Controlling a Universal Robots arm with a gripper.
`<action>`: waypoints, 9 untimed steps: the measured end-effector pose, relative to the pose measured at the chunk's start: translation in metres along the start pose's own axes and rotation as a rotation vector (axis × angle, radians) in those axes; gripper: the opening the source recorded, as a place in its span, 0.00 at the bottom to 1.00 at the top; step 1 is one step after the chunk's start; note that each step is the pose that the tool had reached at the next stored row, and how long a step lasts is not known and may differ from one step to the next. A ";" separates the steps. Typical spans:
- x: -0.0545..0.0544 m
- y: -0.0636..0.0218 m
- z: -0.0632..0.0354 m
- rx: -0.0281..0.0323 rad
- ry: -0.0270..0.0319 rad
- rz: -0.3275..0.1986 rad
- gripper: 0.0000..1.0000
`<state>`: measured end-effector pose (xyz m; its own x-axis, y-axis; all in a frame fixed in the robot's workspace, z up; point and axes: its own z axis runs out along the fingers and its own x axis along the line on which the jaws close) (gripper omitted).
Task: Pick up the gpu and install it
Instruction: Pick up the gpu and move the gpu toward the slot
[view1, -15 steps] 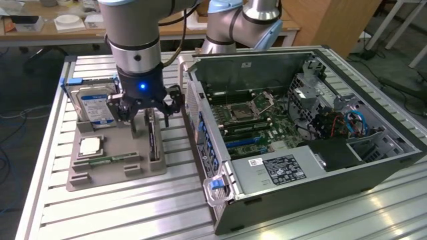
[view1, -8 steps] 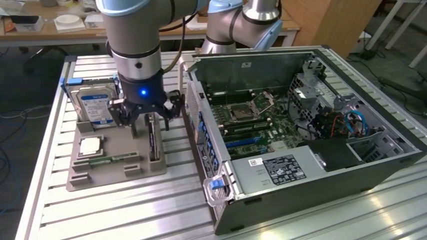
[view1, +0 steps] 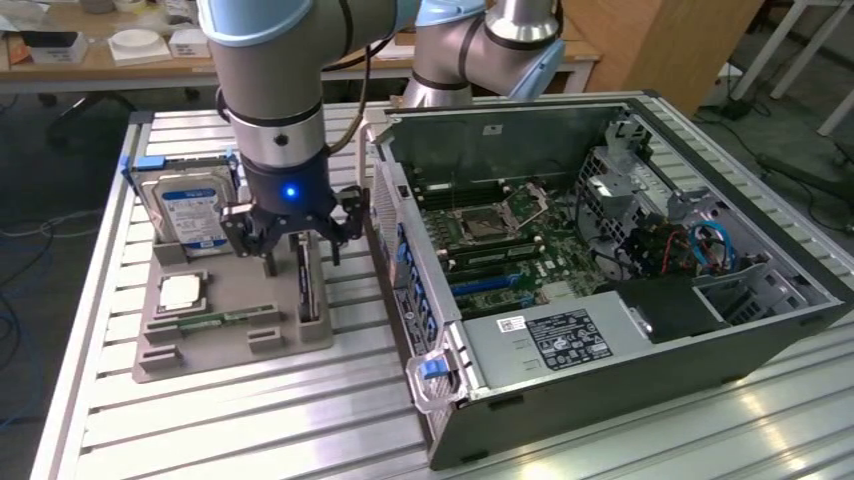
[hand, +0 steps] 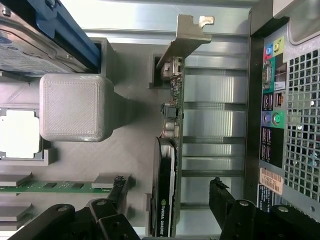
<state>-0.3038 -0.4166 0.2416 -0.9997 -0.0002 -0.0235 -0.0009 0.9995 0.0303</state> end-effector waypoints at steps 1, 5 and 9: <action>0.000 0.0000 0.0000 0.0000 0.0000 0.000 0.76; 0.000 0.0000 0.0001 -0.0001 0.0000 0.000 0.75; 0.000 0.0000 0.0001 -0.0001 0.0000 0.000 0.62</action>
<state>-0.3038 -0.4166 0.2415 -0.9997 -0.0002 -0.0235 -0.0009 0.9995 0.0304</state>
